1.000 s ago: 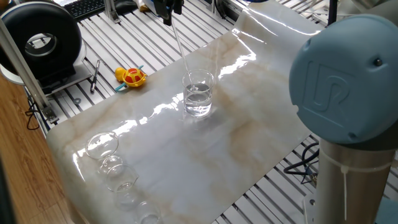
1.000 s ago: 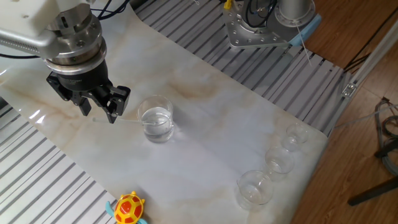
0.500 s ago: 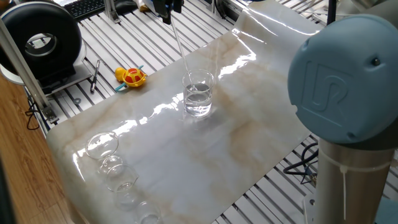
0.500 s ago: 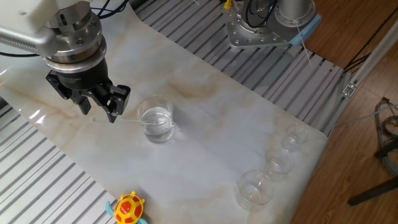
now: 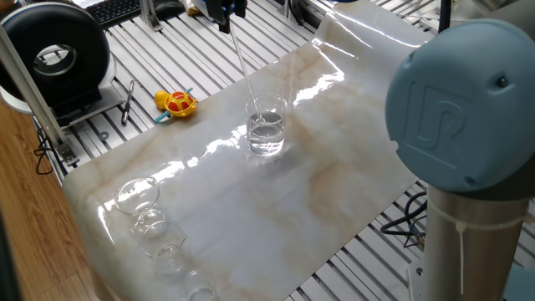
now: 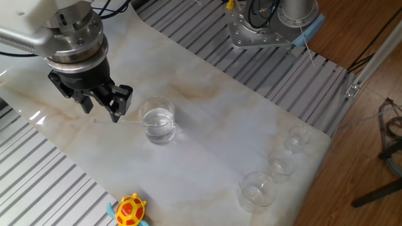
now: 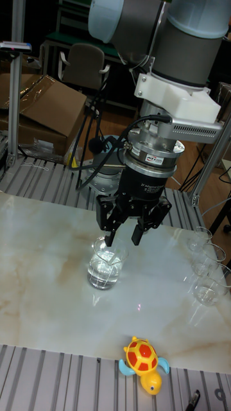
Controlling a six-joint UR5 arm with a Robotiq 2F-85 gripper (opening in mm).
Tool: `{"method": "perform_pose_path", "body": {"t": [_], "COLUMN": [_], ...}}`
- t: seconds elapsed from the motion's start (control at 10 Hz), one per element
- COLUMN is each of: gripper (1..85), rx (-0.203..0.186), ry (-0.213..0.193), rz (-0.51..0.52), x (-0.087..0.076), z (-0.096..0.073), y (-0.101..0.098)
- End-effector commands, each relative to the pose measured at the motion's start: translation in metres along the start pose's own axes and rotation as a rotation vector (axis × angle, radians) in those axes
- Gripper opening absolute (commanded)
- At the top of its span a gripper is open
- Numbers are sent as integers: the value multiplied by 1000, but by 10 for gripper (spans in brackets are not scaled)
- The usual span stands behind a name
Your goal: Stir the beaker with a glass rod
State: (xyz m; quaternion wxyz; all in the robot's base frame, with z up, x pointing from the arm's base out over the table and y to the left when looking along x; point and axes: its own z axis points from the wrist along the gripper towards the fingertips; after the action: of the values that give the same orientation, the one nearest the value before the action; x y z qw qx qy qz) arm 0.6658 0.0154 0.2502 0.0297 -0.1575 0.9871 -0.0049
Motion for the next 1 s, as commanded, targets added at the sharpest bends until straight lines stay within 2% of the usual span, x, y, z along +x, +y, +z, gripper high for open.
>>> {"method": "perform_pose_path", "body": {"t": [0.0,0.1,0.2,0.4,0.7,0.9], "gripper": [537,537,537,550,550,550], "rx": [0,7,16,-5,-1,-3], "ry": [-5,-4,3,2,10,2], "rz": [39,36,29,18,14,16], "x": [-1,-1,-7,-12,-9,-14], "z": [-1,-1,8,16,11,13], "y": [-1,-2,-5,-1,-1,1]}}
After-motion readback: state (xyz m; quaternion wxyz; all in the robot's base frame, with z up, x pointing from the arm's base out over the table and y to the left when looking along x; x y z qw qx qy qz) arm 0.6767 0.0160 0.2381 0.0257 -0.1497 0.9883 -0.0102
